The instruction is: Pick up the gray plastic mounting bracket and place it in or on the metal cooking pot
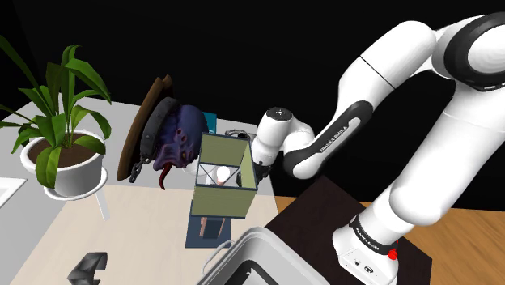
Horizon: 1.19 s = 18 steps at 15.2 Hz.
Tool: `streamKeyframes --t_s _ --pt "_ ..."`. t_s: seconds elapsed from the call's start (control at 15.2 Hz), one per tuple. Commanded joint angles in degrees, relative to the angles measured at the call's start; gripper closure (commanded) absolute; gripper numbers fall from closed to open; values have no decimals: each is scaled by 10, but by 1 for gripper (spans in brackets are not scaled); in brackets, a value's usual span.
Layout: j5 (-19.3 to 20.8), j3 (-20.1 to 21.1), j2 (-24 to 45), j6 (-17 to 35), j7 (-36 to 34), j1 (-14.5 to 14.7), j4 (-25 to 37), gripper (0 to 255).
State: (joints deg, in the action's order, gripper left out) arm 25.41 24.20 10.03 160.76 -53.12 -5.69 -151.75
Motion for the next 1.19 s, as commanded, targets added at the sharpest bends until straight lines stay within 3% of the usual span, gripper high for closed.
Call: streamKeyframes --t_s 0.0,0.59,1.12 --pt "-34 17 -20 -12 26 -11 -5 255" --pt "-181 56 -116 -80 137 -21 -13 255" --pt "-259 48 -191 -153 196 -2 -5 255"
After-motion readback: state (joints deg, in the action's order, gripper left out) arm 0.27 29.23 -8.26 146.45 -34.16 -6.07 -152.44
